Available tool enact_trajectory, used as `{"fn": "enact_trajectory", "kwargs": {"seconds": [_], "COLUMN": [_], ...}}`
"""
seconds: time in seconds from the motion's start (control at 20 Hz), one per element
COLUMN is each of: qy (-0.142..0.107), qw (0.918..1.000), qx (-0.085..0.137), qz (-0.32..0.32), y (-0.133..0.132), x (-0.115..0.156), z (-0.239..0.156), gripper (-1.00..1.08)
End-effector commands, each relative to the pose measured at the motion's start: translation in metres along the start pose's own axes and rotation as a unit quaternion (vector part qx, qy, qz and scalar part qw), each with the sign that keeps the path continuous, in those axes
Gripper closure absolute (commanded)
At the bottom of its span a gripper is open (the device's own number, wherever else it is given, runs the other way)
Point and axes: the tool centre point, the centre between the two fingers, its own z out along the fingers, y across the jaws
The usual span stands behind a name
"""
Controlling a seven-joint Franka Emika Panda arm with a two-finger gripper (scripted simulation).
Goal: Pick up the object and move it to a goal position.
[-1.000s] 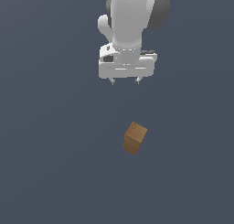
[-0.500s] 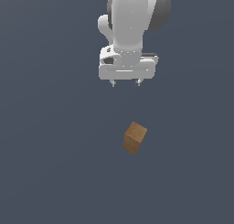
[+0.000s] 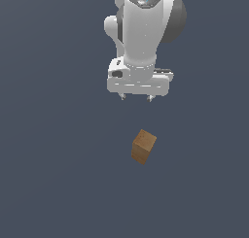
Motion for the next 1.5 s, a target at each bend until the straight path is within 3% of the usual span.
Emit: {"fn": "enact_trajectory", "kwargs": {"seconds": [0.0, 0.3, 0.75, 1.15, 1.45], "qy": [0.002, 0.009, 0.019, 0.024, 0.024], "qw": [0.9997, 0.9956, 0.9829, 0.9742, 0.973], "qx": [-0.001, -0.002, -0.003, -0.003, -0.004], "qz": [0.025, 0.093, 0.183, 0.224, 0.23], "y": [-0.005, -0.018, -0.036, -0.045, -0.046], "x": [0.013, 0.049, 0.092, 0.11, 0.113], "z": [0.006, 0.024, 0.056, 0.072, 0.075], "gripper": [-0.92, -0.92, -0.92, -0.92, -0.92]}}
